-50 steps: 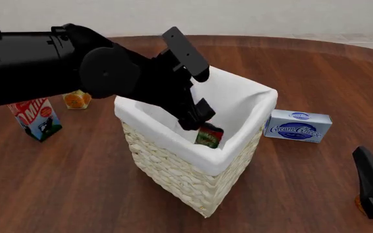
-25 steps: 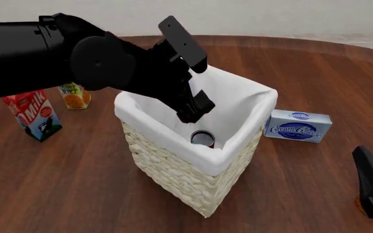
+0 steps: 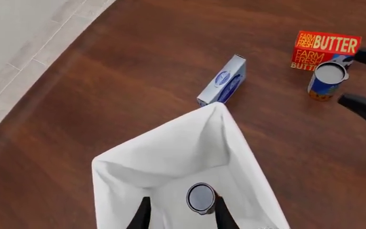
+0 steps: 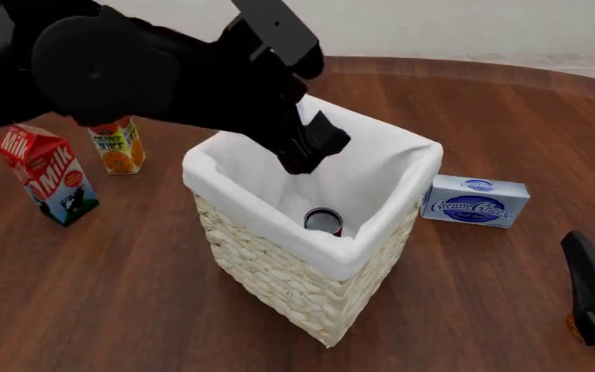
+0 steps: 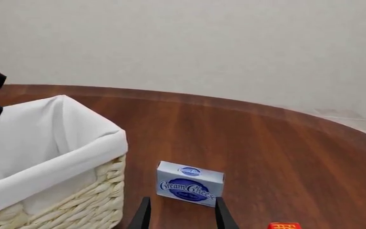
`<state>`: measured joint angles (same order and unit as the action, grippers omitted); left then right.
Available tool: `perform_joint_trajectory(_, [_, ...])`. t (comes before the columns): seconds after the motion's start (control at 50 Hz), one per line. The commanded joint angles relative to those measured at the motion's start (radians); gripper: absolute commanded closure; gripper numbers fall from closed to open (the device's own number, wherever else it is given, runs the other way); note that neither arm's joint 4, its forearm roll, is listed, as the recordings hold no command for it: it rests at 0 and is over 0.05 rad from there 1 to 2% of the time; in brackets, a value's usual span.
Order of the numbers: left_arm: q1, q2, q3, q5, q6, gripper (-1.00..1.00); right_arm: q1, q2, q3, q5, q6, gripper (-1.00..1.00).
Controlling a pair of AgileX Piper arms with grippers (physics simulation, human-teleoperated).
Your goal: Pick up the alphabet soup and the tomato sauce, and put them in the basket.
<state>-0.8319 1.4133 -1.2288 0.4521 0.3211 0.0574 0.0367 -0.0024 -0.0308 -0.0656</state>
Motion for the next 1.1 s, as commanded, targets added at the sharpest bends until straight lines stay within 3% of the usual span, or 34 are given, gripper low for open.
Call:
perform_joint_trajectory(0.02, [-0.015,-0.06,0.004,-0.023,-0.024,-1.0,-0.004,-0.008,-0.001,0.007,-0.004,-1.0])
perform_joint_trajectory(0.32, [-0.02,-0.128,0.044,-0.069,-0.066,-1.0,-0.015,-0.004,-0.002,0.004,0.004,-1.0])
perform_joint_trajectory(0.76, [0.004,-0.276,0.092,-0.207,-0.189,-1.0,-0.03,0.015,-0.05,0.036,0.046,-1.0])
perform_joint_trajectory(1.1, [0.011,-0.34,0.137,-0.276,-0.245,-1.0,-0.014,-0.011,-0.21,0.201,0.025,-1.0])
